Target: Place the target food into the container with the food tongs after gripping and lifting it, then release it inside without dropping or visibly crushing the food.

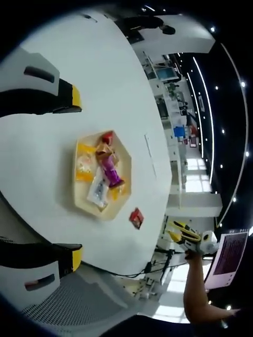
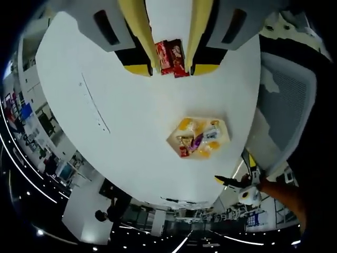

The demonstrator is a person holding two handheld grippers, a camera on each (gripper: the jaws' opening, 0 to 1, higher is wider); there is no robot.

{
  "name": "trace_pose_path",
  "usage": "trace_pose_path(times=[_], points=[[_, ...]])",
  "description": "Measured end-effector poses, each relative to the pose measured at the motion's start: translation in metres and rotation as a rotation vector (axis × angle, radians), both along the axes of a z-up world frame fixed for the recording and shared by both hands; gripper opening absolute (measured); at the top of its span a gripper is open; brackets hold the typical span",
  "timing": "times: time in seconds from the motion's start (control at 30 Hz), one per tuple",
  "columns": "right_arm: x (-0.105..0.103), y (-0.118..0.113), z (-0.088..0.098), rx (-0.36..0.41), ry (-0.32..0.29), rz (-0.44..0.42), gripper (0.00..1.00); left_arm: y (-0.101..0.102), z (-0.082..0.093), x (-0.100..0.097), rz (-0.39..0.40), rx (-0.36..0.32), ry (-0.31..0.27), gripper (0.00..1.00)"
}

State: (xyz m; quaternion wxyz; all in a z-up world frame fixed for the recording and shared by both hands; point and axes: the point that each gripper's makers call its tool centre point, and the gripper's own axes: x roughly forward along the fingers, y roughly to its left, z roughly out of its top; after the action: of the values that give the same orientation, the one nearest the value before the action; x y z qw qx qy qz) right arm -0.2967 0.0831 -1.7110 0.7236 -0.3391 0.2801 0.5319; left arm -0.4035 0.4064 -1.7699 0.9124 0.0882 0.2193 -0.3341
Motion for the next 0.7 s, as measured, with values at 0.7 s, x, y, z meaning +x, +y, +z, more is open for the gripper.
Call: trace_pose_path(times=[0.7], points=[[0.006, -0.001, -0.081, -0.037, 0.051, -0.009, 0.28, -0.002, -0.015, -0.006, -0.029, 0.038, 0.063, 0.98]])
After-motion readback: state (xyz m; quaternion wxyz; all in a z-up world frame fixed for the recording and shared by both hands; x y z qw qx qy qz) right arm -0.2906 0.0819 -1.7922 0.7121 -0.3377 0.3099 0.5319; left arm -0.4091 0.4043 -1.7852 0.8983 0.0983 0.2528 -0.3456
